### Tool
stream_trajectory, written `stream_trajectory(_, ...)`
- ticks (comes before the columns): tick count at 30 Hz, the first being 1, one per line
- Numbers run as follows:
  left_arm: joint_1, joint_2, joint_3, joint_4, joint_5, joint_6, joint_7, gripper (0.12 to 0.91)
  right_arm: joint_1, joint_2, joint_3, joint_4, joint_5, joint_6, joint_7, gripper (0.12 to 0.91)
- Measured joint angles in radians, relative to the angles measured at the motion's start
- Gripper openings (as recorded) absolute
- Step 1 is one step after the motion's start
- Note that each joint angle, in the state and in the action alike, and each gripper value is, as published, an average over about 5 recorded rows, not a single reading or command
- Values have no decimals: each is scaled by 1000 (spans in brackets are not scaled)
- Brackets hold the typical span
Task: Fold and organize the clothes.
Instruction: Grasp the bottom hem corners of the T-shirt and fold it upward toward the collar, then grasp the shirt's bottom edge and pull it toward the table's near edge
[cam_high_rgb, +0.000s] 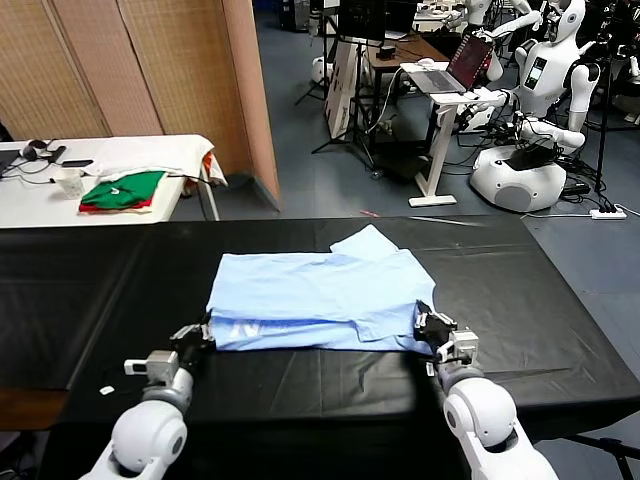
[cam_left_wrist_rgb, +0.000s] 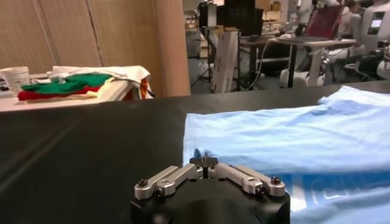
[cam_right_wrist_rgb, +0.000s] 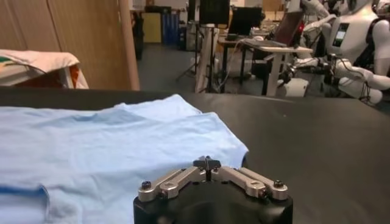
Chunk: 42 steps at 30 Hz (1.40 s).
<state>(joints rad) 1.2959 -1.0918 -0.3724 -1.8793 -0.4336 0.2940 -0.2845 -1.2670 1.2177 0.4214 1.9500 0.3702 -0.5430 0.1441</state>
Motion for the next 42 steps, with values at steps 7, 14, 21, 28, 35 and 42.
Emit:
stream_trajectory(7, -13, -3, 5, 13, 2, 3, -8, 223, -82, -43, 48, 113, 15, -33, -8, 869)
stream_trajectory(14, 52, 4, -26, -47, -9, 38, -9, 645, -168, -62, 92, 165, 15, -24, -32, 906)
stream_trajectory(21, 182, 3, -62, -161, -84, 77, -16, 900, -213, -66, 111, 158, 13, -8, -50, 885)
stream_trajectory(28, 246, -4, -77, -201, -95, 85, -22, 907, -211, -63, 102, 131, 11, -6, -66, 719)
stream_trajectory(35, 259, -7, -78, -197, -90, 83, -22, 885, -215, -58, 91, 111, 13, -5, -72, 300)
stream_trajectory(42, 266, -8, -78, -193, -87, 76, -22, 723, -222, -62, 91, 121, 20, -2, -73, 141)
